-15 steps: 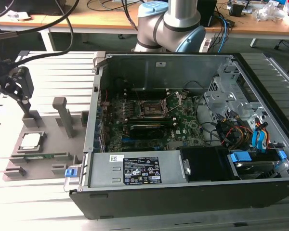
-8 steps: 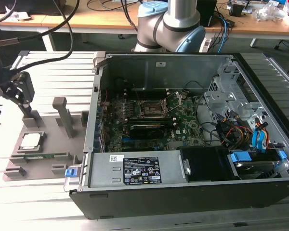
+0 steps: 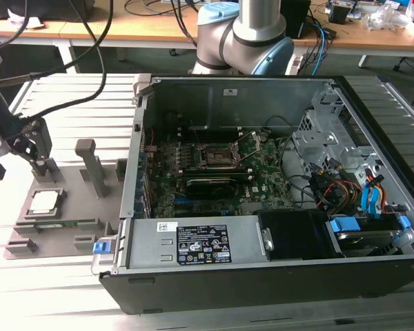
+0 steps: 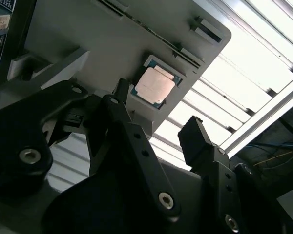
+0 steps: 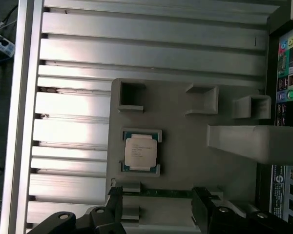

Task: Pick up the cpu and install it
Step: 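Pick up the cpu and move it towards the insertion slot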

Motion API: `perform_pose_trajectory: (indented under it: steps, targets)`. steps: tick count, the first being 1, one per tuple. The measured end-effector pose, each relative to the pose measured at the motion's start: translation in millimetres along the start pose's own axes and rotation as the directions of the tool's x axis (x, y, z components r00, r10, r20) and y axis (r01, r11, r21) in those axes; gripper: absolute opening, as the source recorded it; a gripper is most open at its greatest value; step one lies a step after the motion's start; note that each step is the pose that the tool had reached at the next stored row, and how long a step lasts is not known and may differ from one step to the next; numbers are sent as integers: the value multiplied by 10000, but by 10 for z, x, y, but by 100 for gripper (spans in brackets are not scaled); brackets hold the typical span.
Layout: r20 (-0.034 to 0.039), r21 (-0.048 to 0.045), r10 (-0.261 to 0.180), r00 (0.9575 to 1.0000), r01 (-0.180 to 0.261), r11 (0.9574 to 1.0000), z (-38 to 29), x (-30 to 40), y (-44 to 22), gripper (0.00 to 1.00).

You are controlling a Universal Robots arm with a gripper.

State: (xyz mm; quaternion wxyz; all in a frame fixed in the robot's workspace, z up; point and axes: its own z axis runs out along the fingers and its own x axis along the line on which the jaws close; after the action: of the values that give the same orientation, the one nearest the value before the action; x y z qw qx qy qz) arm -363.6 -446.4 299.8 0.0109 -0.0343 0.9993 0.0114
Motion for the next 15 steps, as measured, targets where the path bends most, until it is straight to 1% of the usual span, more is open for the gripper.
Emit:
perform_pose_trajectory:
  steps: [1,2,3,4,5,6,7,9,10,11,12,14,15]
  targets:
    - [-4,46,-3,10000,3,10000,14,-1,5,68]
    - [-7,121,-5,10000,5,9999,48,-1,21,68]
    - [-9,124,-2,10000,3,9999,87,-2,39,68]
    - [-6,127,111,9999,-111,9999,121,-3,49,68]
    - [-4,130,206,9998,-206,9997,142,-3,52,68]
    - [-4,168,245,9997,-245,9996,170,1,57,68]
    - [-7,245,243,9997,-242,9994,204,3,66,68]
    - [-9,247,243,9997,-242,9994,307,19,77,68]
    - [-8,247,238,9997,-238,9994,347,29,76,68]
    - [-8,246,227,9997,-226,9994,405,43,76,68]
    - [-8,246,223,9998,-222,9995,444,49,76,68]
    - [-8,246,216,9998,-216,9995,485,54,76,68]
    - [-9,245,199,9998,-199,9995,525,58,76,68]
